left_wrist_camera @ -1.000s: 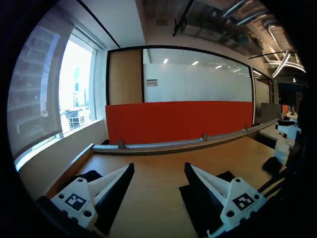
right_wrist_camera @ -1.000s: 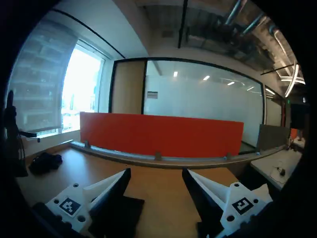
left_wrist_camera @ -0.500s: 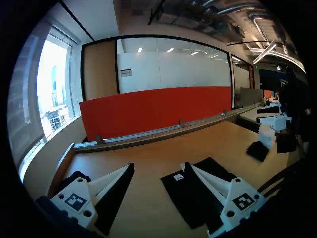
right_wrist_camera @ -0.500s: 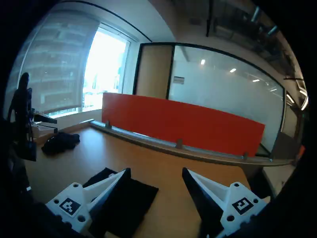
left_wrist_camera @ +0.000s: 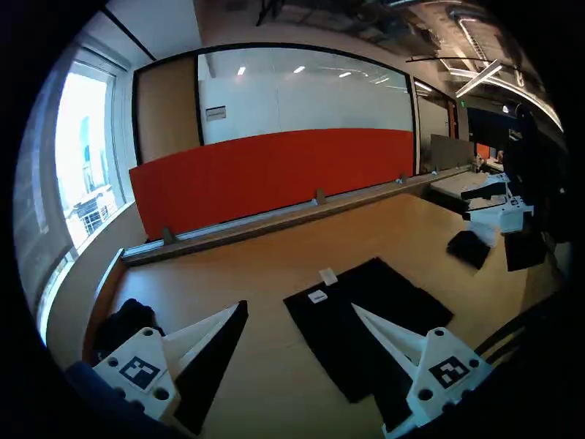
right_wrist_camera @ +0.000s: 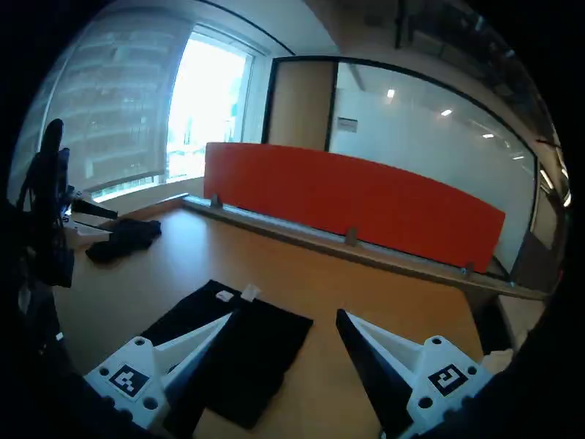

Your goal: Fold towel

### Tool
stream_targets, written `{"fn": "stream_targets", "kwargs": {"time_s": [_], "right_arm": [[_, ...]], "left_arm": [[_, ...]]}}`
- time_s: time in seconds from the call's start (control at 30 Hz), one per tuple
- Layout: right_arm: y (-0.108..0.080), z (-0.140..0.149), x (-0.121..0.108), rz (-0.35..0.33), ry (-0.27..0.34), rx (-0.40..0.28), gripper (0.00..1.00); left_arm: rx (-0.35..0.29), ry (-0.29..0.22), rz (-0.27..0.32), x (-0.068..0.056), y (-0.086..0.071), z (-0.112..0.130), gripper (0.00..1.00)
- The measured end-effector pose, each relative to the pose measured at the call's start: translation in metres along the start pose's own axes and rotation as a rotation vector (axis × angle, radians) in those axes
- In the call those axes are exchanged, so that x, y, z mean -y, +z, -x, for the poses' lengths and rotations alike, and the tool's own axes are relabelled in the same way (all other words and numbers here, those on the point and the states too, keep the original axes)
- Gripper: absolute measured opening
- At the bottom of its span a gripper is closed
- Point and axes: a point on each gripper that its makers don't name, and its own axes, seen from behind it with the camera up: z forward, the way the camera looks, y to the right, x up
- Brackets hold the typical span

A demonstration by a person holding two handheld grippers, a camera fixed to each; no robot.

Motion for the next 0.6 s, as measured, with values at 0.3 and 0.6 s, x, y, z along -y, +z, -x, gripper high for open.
{"fn": "stream_targets", "kwargs": {"time_s": [0.3,0.6], "right_arm": [[0.009,0.051,0.013,-0.038,0.001,0.076,1.00],[0.017,0.096,0.018,-0.065,-0.010,0.141,1.00]], "left_arm": [[0.093,0.016,0.039,-0.020,0.013,0.048,0.94],[0.167,0.037,0.081,-0.040,0.027,0.090,0.94]]}}
